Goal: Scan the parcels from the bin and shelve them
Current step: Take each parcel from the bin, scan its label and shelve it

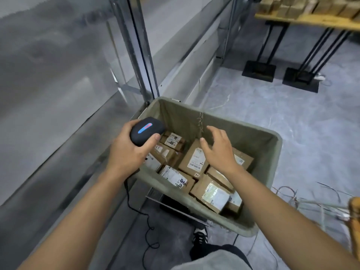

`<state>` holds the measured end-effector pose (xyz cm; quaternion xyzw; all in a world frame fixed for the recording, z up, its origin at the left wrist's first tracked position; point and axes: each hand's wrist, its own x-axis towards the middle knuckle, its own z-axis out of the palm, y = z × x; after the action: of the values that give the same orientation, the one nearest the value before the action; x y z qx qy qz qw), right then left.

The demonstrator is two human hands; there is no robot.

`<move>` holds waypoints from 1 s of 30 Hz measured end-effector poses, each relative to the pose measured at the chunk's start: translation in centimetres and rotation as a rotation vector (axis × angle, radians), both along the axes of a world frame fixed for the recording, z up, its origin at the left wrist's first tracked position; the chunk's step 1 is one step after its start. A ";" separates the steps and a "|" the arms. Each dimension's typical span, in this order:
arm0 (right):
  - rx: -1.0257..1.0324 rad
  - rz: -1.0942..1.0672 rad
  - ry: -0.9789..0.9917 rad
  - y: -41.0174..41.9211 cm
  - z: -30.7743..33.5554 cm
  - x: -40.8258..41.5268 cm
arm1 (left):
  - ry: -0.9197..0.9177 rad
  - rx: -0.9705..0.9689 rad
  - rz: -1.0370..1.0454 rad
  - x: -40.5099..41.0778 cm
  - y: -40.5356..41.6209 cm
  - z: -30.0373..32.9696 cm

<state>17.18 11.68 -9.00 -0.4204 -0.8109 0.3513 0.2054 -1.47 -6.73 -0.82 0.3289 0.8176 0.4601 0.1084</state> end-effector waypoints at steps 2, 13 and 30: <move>-0.042 -0.004 -0.025 0.7 -1.2 -0.7 | 0.014 -0.033 -0.012 -0.7 1.3 -0.1; -0.158 0.153 -0.115 -1.2 -5.3 -7.7 | -0.021 -0.143 0.029 -5.7 3.2 -2.9; -0.250 0.439 -0.548 -4.2 -14.9 -18.8 | -0.145 -0.211 0.021 -14.4 1.6 -9.7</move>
<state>-1.65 7.44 -23.95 -0.3367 -0.8575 0.3577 -0.1525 -15.83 -5.13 -10.48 0.2728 0.8549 0.3952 0.1962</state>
